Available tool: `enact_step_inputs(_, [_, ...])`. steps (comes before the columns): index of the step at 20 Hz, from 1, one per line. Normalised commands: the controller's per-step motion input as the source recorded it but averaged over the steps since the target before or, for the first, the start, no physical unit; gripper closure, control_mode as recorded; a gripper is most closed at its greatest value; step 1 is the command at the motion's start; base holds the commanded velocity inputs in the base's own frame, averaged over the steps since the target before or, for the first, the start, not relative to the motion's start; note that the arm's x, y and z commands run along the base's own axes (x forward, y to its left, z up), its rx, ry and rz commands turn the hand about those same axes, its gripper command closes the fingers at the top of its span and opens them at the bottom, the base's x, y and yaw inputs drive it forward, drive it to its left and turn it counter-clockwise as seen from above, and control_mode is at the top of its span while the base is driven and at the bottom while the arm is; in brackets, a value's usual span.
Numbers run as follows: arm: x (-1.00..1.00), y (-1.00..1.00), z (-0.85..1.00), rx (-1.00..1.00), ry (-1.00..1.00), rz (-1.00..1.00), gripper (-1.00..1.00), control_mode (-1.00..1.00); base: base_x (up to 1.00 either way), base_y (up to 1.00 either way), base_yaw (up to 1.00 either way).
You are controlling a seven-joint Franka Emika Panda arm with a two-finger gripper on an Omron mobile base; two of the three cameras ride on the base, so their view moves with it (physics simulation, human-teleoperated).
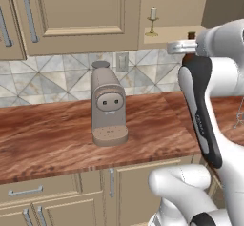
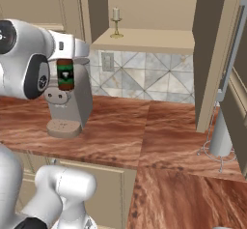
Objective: Get the candle and the beer from the cabinet and move them to the dining counter.
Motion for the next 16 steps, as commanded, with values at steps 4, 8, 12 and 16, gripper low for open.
enact_step_inputs(4, [-0.48,0.00,-0.26,0.03,0.00,0.00,1.00,-1.00,0.00,0.00,0.00])
enact_step_inputs(8, [-0.54,0.00,-0.19,0.01,-0.02,0.00,1.00,-1.00,0.00,0.00,0.00])
enact_step_inputs(12, [-0.39,0.00,-0.07,0.00,0.00,0.00,1.00,-1.00,0.00,0.00,0.00])
enact_step_inputs(16, [-0.15,0.00,0.00,0.00,0.00,0.00,1.00,-1.00,0.00,0.00,0.00])
